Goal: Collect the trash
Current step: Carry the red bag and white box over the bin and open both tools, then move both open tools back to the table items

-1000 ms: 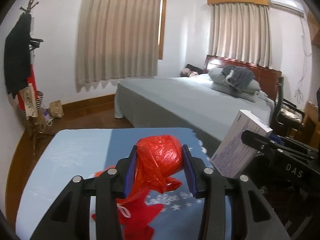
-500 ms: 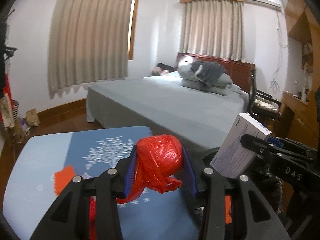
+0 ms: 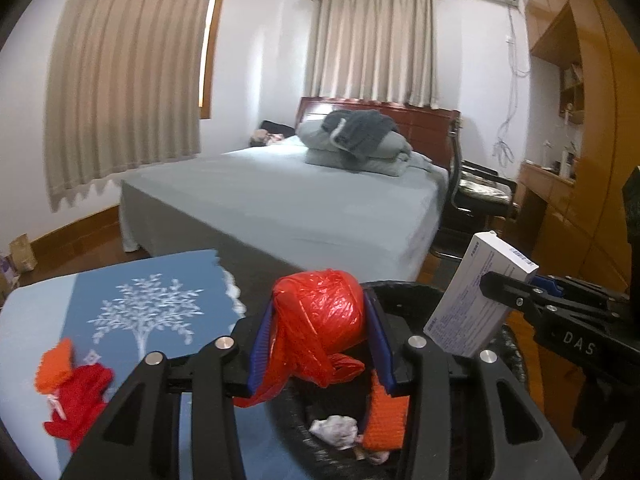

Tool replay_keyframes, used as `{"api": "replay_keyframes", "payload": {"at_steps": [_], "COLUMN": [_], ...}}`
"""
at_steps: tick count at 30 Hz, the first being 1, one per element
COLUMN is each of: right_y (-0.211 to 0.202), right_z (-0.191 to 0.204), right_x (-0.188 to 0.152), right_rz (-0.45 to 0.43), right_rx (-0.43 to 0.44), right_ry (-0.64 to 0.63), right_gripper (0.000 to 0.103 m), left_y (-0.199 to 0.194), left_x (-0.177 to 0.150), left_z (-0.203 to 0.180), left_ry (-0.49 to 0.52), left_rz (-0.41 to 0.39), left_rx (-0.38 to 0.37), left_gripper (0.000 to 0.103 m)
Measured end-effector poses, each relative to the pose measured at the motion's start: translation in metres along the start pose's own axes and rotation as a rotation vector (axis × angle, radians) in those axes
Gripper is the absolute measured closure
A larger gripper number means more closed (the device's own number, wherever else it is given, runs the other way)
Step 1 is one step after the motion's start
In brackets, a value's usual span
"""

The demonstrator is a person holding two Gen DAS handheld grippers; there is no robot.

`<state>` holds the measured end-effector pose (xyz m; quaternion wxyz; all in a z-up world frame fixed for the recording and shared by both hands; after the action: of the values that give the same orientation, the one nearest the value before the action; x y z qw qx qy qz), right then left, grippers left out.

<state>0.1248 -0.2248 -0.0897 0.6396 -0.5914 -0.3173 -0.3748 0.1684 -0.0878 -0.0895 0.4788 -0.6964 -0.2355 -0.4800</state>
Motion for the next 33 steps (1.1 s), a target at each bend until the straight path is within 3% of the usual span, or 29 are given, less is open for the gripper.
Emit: {"api": "replay_keyframes", "payload": {"at_steps": [16, 21, 23, 30, 33], "right_y": [0.0, 0.004, 0.005, -0.003, -0.006], "right_z": [-0.058, -0.065, -0.065, -0.065, -0.058], "right_x": [-0.019, -0.019, -0.018, -0.015, -0.013], "right_rz": [0.023, 0.029, 0.03, -0.018, -0.034], "right_rx": [-0.088, -0.107, -0.114, -0.139, -0.122], "right_ry": [0.048, 0.056, 0.057, 0.066, 0.065], "right_gripper": [0.073, 0.072, 0.067, 0.016, 0.009], "left_y": [0.048, 0.057, 0.058, 0.047, 0.034], "left_x": [-0.011, -0.014, -0.014, -0.009, -0.005], "left_z": [-0.063, -0.071, -0.071, -0.045, -0.025], "left_ry": [0.062, 0.071, 0.071, 0.038, 0.028], "left_rz": [0.055, 0.075, 0.074, 0.056, 0.037], "left_rx": [-0.115, -0.152, -0.15, -0.094, -0.044], "left_gripper": [0.06, 0.05, 0.044, 0.03, 0.021]}}
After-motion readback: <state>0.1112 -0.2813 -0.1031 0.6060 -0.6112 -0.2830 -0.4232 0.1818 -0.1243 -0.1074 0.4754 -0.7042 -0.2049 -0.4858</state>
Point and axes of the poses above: each gripper's, at about its wrist camera, not at the fingertips, and y roughly the way its jaws point, z to its left, x to its top, the point moved 7 cm from there along y, roughly the way its jaws point, and after that the axes turned 1 degree about -x, right-handed, at the moved point
